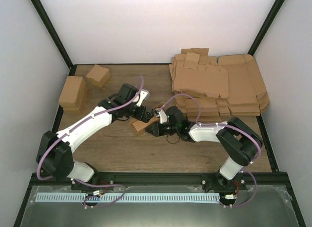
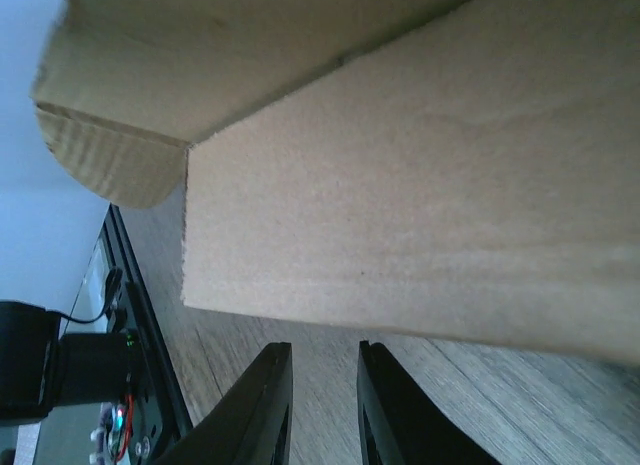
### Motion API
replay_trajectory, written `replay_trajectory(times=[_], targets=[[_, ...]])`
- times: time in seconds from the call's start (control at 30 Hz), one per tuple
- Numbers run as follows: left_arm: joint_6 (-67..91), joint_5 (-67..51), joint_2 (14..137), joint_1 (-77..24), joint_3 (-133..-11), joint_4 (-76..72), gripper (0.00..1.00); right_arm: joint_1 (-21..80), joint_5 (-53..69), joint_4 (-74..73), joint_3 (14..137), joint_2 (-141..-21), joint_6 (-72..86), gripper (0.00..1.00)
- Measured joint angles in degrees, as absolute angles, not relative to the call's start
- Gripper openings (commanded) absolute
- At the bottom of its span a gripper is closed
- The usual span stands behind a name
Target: Fold the paper box
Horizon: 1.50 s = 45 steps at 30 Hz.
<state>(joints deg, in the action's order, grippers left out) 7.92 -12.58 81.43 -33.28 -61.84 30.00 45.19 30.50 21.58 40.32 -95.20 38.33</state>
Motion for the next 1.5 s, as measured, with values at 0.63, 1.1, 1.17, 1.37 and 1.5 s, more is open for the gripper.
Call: replay_trajectory(times=[0.63,1.1,1.17,1.37,1.5], targets=[[-6.11,-6.76,92.92,-37.65,-74.22,40.10,1.00,25.19,29.12,10.90,33.23,-77.89,26.17,0.70],[12.99,0.84,73.38,-37.54,-67.29,43.62,1.00,24.01,29.47,6.57,52.29,-87.35,2.70,0.83],[17.21,0.75,70.46,-37.54,-63.88,43.59,1.00,24.01,29.93,7.73,51.77,-87.79,0.03,0.80],[26.61,0.69,63.42,-37.54,-55.37,42.76,1.00,24.01,32.10,6.87,54.37,-94.43,-6.61,0.71],[28.77,0.95,62.57,-36.51,-54.70,42.26,1.00,24.01,34.39,5.65,55.09,-95.96,-9.58,0.56]])
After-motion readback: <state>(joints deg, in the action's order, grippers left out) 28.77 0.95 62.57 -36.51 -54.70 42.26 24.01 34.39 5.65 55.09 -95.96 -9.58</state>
